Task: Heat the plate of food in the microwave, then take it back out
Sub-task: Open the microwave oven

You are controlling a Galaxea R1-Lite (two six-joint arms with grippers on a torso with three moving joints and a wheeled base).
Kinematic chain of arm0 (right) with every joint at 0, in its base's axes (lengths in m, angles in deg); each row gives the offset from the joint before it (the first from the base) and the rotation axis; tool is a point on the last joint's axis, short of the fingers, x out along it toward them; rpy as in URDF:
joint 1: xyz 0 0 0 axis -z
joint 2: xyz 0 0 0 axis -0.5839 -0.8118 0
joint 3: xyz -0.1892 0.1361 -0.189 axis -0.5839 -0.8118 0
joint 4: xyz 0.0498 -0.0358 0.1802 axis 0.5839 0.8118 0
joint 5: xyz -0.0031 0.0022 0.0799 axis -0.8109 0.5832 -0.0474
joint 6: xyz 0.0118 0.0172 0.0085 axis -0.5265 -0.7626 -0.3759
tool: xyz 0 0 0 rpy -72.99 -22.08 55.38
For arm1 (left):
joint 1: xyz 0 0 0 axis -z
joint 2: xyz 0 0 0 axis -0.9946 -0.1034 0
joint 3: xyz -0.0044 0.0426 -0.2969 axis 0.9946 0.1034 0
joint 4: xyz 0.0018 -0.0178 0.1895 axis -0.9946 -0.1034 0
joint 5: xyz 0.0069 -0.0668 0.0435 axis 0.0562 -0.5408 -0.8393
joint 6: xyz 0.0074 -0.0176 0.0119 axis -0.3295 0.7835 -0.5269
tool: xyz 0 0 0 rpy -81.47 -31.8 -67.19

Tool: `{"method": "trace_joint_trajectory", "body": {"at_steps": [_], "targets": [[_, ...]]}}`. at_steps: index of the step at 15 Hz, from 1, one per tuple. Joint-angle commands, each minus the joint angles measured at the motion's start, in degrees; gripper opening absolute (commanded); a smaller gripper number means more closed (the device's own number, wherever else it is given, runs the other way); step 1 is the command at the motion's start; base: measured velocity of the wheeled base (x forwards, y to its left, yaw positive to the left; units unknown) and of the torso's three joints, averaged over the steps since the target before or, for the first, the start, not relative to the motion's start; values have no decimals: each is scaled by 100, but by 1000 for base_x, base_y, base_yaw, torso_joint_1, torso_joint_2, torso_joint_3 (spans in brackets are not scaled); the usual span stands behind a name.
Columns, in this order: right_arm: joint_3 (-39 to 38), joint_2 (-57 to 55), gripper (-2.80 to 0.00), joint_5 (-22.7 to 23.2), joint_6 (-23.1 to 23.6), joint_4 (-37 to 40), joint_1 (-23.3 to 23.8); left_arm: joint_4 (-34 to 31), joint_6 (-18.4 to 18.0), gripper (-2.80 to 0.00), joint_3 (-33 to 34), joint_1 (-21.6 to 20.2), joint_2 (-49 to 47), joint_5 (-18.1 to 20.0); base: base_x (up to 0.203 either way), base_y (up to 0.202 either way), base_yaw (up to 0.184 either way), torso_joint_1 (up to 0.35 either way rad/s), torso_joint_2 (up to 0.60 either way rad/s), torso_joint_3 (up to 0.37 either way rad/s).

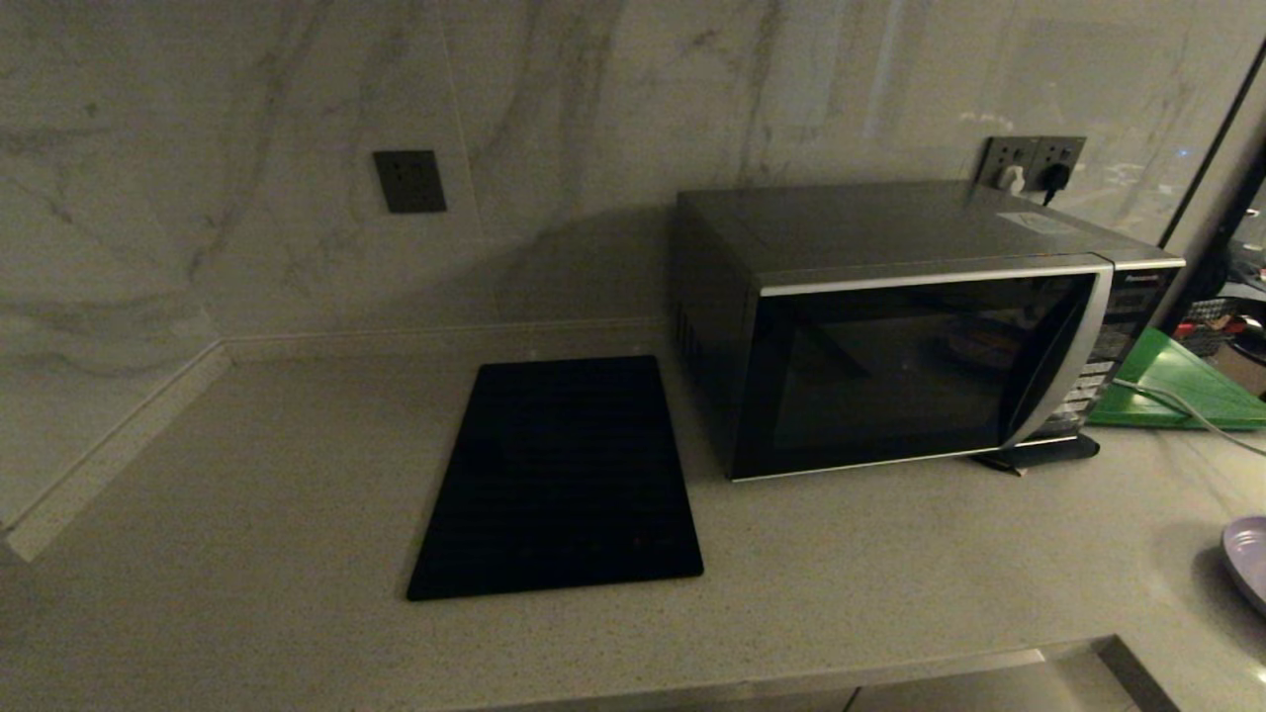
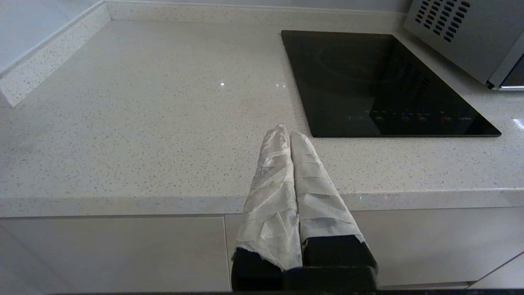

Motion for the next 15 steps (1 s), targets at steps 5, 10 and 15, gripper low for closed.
{"method": "trace_joint_trajectory", "body": {"at_steps": [5, 10, 15], "targets": [[-9, 0, -280, -3, -9, 3, 2, 2, 4, -280, 0, -1, -9, -5, 0, 0, 0, 0, 0, 0], [-7, 0, -280, -3, -9, 3, 2, 2, 4, -280, 0, -1, -9, -5, 0, 0, 0, 0, 0, 0], [177, 0, -280, -19, -101, 5, 2, 2, 4, -280, 0, -1, -9, -5, 0, 0, 0, 0, 0, 0]]}}
